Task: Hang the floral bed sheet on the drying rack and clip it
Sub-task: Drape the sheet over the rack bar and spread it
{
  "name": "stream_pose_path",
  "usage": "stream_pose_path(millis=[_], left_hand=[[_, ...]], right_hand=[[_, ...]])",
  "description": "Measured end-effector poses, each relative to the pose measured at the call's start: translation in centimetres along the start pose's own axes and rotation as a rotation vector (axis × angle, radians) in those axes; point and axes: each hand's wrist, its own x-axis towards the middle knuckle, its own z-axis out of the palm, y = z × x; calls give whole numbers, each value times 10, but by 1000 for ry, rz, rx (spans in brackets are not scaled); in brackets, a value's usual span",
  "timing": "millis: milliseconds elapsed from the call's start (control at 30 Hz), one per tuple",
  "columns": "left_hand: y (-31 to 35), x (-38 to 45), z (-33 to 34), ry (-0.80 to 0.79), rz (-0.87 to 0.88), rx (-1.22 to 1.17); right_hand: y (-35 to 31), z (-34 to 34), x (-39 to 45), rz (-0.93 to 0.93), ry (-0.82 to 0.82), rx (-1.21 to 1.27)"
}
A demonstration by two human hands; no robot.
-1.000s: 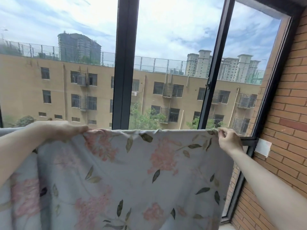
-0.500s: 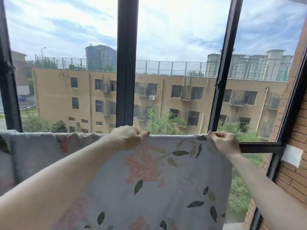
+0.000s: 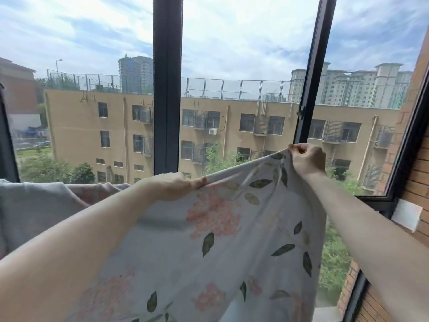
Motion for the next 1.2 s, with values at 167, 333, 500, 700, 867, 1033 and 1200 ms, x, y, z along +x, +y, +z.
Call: stream_pose_path(millis=[167,333,500,700,867,1033,1200], left_hand=[[-4,6,-7,-102,8,-100],[-5,9,-8,-166,21,-1],[-15,18,-10,-156,-10,54],[-11,25,-12,-186,-52,49],[-6,26,-17,-193,-50,89],[0,28,-39,-34,8,83],[1,47,-15,-11,-50,31]], right_hand=[[-20,48,36,96,-157,-180],[15,90,18,214,-823,-764],[-24,74,-1,117,-880,-423],[-81,63,-73,-123,-830,-248],[-84,69,-109,-232,-700,-518],[-89,73,-103,-180,-805,-599],[-96,72,-99,-117,-858,-610]])
